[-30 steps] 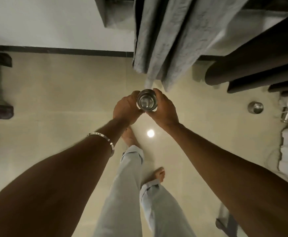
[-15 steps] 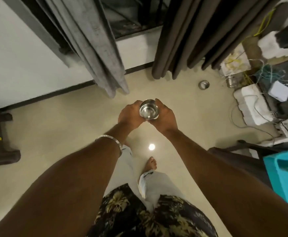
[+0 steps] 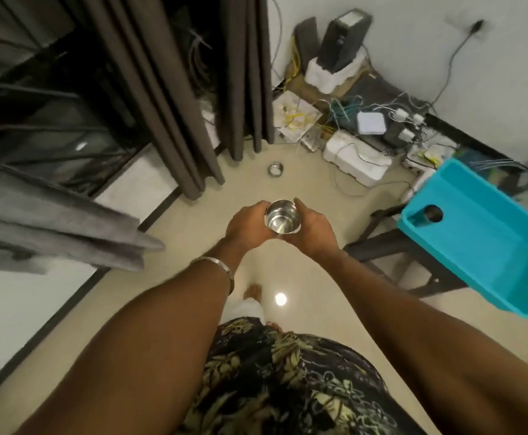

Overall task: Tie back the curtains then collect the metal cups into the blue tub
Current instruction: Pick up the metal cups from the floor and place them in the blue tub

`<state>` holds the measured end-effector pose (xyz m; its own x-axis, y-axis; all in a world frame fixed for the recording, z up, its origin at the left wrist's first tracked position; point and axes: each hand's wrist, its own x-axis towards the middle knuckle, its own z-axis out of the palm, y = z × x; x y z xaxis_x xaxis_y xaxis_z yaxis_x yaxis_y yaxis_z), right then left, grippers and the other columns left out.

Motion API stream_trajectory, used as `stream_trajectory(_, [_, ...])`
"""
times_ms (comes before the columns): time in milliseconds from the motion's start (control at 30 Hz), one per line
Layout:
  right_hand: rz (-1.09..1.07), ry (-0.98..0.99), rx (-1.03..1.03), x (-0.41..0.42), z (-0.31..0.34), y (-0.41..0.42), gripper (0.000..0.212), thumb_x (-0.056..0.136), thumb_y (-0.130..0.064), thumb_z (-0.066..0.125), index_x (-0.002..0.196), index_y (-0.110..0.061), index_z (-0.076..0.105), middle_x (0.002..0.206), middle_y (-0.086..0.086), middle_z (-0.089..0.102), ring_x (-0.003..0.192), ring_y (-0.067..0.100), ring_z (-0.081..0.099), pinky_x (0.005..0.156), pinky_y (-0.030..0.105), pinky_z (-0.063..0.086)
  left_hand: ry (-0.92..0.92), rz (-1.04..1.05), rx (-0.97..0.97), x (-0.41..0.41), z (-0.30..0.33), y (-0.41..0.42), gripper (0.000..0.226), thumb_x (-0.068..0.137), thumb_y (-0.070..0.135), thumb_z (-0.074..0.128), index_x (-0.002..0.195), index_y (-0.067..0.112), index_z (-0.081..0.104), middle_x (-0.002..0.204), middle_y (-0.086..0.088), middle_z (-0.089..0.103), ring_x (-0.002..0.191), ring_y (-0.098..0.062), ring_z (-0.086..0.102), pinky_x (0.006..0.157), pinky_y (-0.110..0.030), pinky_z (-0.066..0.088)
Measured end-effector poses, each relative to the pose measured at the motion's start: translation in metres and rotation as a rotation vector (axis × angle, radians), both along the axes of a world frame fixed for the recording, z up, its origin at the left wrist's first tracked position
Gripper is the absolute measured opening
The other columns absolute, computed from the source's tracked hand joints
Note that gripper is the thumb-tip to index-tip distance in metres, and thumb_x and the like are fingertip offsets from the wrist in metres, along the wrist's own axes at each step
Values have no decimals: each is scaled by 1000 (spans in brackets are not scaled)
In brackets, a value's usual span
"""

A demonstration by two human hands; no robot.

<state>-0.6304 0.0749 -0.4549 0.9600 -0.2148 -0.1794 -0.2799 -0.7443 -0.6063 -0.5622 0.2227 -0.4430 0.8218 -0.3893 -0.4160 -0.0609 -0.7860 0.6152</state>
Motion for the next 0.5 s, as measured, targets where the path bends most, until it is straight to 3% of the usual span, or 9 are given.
stream_trajectory(200, [-272, 18, 0, 4, 19, -58, 97, 70, -46, 84, 147, -8, 38, 126, 9, 66, 114, 29, 62, 94, 38, 50, -28, -274, -23, 41, 14, -81, 72, 65, 38, 86, 126, 25, 51, 119, 0, 68, 108, -24, 63, 88, -38, 53])
stream_trajectory(367, [-464, 19, -16, -2, 32, -103, 84, 73, -44, 83, 139, -9, 44, 120, 8, 67, 107, 27, 64, 88, 39, 52, -39, -482, -38, 57, 23, -150, 73, 67, 38, 86, 126, 24, 46, 121, 2, 67, 107, -24, 63, 82, -35, 51])
stream_trajectory(500, [-570, 15, -22, -5, 35, -146, 73, 70, -45, 84, 129, -20, 50, 111, 1, 70, 97, 20, 68, 84, 36, 56, -60, -591, -45, 61, 26, -207, 73, 66, 37, 86, 125, 25, 45, 121, 0, 67, 107, -26, 63, 83, -36, 51])
